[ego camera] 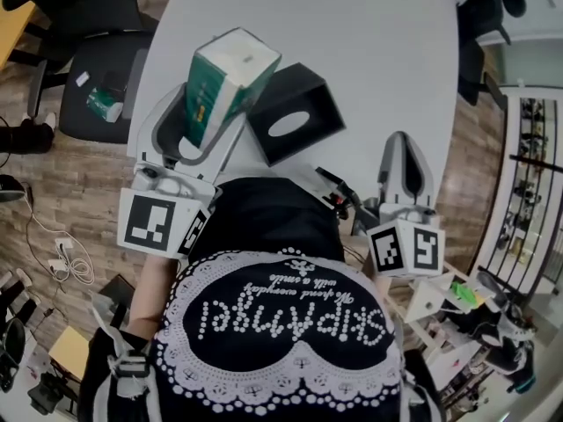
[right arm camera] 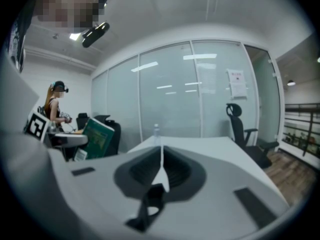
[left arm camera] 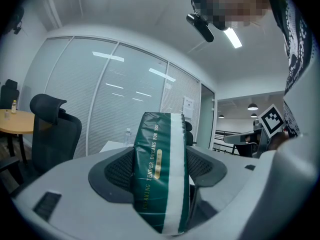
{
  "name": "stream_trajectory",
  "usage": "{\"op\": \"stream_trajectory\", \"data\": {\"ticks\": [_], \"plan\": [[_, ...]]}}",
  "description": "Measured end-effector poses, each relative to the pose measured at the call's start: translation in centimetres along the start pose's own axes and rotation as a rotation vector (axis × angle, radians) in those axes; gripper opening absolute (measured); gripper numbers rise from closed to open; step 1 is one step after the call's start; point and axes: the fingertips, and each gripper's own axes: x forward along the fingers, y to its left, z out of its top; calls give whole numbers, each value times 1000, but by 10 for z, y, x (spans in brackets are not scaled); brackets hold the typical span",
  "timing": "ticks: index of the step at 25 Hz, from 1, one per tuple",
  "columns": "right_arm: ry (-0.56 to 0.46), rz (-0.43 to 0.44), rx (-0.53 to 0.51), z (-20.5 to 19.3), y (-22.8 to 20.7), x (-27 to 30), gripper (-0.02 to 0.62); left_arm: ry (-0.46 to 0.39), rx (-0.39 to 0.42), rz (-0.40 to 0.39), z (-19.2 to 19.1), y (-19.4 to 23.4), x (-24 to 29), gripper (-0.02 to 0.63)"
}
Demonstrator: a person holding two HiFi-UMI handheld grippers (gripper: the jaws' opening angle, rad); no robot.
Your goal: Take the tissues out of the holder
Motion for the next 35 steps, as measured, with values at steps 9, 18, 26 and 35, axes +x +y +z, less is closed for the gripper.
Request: {"op": "stream_trajectory", "data": {"ticks": [9,18,26,35], "plan": [[-1,-8,6,-1,-3,-2,37,12,2,-15,-1,-4,4,334],[-8,-3,10,0,0,-3,37,5,6,-16,0,-4,1,334],[-5,-2,15,-4,1,-4,37,-4,9,-26,-1,-6,1,334],[-4,-1,1,-5,3,-5,35,15,3,-24,-4,-6,0,334]]}}
